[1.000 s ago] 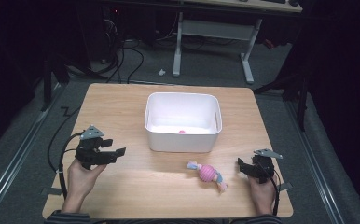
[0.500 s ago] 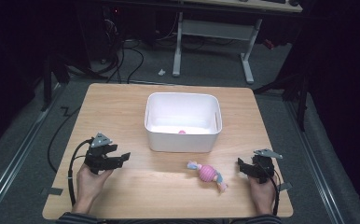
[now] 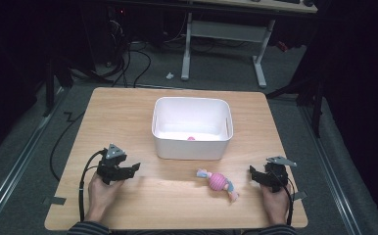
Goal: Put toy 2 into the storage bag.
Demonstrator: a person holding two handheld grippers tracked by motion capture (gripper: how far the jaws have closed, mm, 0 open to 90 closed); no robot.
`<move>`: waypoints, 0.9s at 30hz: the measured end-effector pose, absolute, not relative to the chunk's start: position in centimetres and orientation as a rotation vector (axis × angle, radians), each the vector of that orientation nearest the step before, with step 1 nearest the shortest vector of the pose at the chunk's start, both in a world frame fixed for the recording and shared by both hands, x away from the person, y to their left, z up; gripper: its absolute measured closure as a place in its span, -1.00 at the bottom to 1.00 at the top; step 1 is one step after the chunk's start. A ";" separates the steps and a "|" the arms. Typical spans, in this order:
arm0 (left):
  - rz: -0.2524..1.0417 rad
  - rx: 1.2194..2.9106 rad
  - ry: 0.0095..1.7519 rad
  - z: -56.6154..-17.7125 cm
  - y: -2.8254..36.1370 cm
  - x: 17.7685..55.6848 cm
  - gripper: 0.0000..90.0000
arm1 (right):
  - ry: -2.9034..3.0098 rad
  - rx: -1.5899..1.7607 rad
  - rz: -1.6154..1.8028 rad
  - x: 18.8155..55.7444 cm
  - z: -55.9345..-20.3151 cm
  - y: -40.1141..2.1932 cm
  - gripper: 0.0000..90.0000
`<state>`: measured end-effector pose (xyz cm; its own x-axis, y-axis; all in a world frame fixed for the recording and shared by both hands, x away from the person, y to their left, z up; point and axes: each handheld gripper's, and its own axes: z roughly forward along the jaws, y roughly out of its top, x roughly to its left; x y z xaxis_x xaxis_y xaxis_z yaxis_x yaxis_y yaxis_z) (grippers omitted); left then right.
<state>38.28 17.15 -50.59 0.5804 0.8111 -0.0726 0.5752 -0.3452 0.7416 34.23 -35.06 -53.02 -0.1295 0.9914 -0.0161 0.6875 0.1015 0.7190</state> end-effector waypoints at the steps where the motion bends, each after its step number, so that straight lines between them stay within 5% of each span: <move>1: 0.405 2.059 1.104 -50.7 17.1 38.4 -0.23 | 1.876 1.636 0.780 34.2 -53.0 -35.1 -0.42; 27: 0.482 2.107 1.124 -53.0 16.3 39.6 -0.26 | 1.884 1.627 0.786 34.2 -53.0 -35.1 -0.39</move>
<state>39.58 16.27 -53.04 0.5562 0.8310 0.0024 0.5747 -0.3867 0.7212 34.25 -35.06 -53.01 -0.1387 0.9902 -0.0163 0.6849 0.1078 0.7206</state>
